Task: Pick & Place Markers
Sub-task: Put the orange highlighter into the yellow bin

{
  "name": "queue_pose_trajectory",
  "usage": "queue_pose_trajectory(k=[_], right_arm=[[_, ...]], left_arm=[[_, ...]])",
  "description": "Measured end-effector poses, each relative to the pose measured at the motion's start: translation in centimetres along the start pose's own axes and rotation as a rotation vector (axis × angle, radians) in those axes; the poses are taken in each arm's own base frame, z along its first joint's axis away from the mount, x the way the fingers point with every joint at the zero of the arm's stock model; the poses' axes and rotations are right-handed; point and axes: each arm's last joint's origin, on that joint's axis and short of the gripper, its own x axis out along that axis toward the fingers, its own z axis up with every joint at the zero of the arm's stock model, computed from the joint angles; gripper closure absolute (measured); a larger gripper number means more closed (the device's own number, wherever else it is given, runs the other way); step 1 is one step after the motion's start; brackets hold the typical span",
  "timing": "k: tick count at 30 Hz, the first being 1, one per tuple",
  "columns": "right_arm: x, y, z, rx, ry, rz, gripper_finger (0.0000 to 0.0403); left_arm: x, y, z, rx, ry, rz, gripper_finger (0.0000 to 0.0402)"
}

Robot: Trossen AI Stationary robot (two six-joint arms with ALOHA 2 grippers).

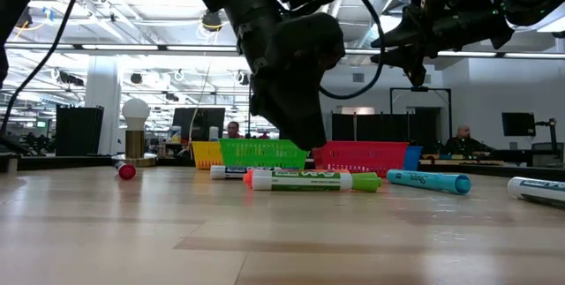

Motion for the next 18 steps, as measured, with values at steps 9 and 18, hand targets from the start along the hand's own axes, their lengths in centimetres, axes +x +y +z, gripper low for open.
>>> queue_pose_trajectory(k=[9,18], right_arm=[[0.0,0.0,0.0,0.0,0.0,0.0,0.0272],[0.0,0.0,0.0,0.0,0.0,0.0,0.0272]], left_arm=[[0.1,0.5,0.0,-0.011,0.012,0.014,0.0245],[1.3,0.6,-0.3,-0.007,0.034,0.021,0.0245]])
